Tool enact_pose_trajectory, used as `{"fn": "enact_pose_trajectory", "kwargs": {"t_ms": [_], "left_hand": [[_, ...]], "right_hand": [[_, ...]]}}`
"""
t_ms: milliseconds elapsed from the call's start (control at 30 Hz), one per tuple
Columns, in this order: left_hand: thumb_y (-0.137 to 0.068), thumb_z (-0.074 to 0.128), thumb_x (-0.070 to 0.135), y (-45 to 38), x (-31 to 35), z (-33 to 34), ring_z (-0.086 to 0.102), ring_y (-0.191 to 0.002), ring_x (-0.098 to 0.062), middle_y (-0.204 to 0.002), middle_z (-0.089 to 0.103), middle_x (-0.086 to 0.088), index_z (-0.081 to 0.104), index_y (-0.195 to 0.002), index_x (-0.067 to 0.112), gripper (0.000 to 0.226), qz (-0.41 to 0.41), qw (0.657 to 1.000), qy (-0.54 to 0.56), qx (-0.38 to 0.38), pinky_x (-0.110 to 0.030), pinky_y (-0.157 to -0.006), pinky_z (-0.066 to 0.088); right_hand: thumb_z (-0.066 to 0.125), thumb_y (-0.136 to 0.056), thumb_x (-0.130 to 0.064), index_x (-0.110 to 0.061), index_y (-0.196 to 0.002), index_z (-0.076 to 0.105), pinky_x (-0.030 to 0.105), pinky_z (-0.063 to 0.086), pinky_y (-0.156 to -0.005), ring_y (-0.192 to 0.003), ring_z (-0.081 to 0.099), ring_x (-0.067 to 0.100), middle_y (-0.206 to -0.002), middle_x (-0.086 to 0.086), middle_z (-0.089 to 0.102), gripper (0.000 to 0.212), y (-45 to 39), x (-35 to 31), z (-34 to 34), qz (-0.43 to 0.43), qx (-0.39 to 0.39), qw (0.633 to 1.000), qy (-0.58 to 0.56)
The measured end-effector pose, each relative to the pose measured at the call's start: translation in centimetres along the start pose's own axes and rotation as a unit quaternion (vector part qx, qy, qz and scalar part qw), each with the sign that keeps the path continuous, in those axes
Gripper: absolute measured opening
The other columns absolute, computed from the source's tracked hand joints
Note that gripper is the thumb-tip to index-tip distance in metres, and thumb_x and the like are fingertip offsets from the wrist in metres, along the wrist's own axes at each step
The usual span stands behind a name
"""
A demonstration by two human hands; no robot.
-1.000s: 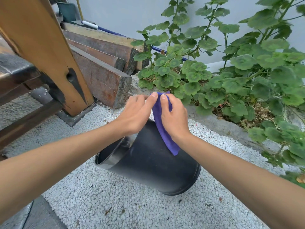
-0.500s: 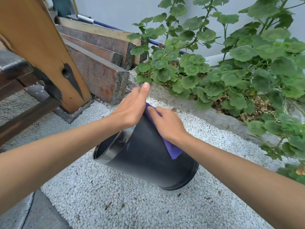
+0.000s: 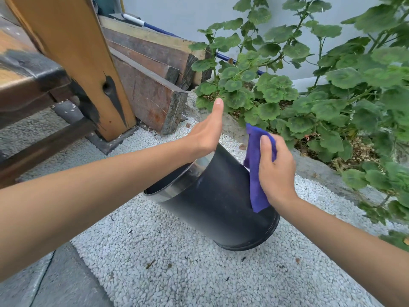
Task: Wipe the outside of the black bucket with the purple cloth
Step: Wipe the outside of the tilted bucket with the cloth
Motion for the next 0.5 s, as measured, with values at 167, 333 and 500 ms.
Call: {"fn": "enact_pose_trajectory", "kwargs": {"t_ms": [167,333,500], "left_hand": [[-0.084,0.006,0.085,-2.6,-1.1,0.4,0.07,-0.086,-0.013,-0.094,0.074,-0.012,0.072,-0.093,0.004,0.105,-0.024,0.978,0.204,-0.048,-0.026,-0.089,0.049],[-0.1,0.004,0.063,-2.9,-1.5,-1.3,0.055,-0.083,-0.02,-0.112,0.059,-0.02,0.055,-0.129,-0.007,0.092,-0.011,0.988,0.154,-0.005,-0.029,-0.064,0.035],[-0.1,-0.006,0.06,-3.4,-2.6,-3.3,0.048,-0.12,-0.024,-0.121,0.063,-0.018,0.062,-0.123,-0.002,0.095,0.01,0.998,0.054,-0.014,-0.032,-0.093,0.025]], "right_hand": [[0.063,-0.098,-0.018,-0.008,-0.12,0.069,0.019,0.036,-0.109,-0.122,0.051,0.009,-0.126,0.011,0.058,0.025,3.6,-10.3,2.7,-0.294,-0.053,0.954,0.005],[0.071,-0.098,-0.022,-0.008,-0.121,0.073,0.041,0.037,-0.117,-0.136,0.049,0.034,-0.146,0.012,0.047,0.028,8.1,-11.0,8.9,-0.456,-0.135,0.873,0.112],[0.067,-0.101,-0.03,-0.017,-0.13,0.071,0.042,0.038,-0.119,-0.148,0.042,0.027,-0.157,0.006,0.047,0.032,10.4,-8.4,11.2,-0.548,-0.196,0.786,0.208]]}}
Point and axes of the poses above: each hand's wrist, its own y-axis away from the middle knuckle, its own z-axis out of the palm, x = y × z, the point moved 10 cm from there along -y, towards the middle knuckle
